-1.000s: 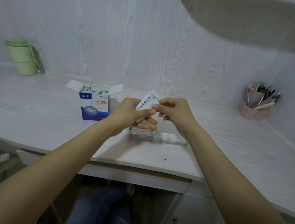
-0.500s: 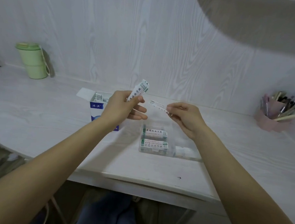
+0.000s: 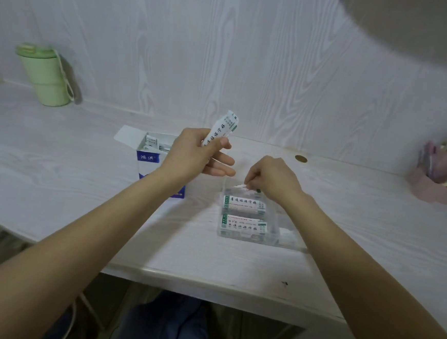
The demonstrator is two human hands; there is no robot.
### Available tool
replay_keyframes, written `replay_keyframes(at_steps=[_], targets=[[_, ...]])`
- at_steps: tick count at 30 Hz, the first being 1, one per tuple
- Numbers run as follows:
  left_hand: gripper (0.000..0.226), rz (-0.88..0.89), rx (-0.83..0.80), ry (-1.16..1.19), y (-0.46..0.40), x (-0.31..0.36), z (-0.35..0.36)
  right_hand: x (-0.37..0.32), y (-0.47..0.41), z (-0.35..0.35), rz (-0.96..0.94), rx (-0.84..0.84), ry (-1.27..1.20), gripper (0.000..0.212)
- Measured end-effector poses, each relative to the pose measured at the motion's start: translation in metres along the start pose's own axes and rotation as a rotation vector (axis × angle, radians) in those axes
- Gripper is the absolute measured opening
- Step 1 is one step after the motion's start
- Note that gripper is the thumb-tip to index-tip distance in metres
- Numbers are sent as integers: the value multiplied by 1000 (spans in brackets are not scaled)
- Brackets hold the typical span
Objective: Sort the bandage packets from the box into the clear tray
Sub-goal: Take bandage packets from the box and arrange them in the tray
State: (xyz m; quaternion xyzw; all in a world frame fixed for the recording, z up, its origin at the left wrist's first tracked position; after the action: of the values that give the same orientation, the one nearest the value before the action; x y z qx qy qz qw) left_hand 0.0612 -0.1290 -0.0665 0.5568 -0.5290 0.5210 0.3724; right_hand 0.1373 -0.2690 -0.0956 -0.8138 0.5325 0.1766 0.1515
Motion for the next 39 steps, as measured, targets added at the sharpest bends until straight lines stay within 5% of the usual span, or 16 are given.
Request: replay_keyframes(at_steps=[6,14,18,21,28,39], targets=[[18,-15,-5,-8,0,-3,1,-12,3,4,-57,-50,179,19],[17,-59,-39,7,4,-5,4,-8,4,4,-97,-38,52,16],[15,-67,-54,15,6,-4,6,-5,18,-26,-61,156,-613,11],[10,-74,-112,-9,8,-4,14,-11,31,-36,-32,137,-1121,12],[29,-70,-294,26,25,2,44,-11,53,-40,-81,212,-1174,22],[14,-49,-28,87,22,-1,22,-6,67,-38,-55,215,-1157,31]])
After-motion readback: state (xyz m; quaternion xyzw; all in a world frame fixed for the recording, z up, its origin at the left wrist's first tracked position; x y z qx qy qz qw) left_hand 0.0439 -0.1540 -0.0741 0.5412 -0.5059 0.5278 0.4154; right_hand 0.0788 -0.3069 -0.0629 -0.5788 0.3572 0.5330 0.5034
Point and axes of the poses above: each hand's wrist, its own y-axis away from the middle knuckle, its own z-axis out of the palm, x = y × z, the point moved 9 cm from there along -y, towards the middle knuckle, and after that the axes turned 7 degrees about -y, right-handed, at the moved point
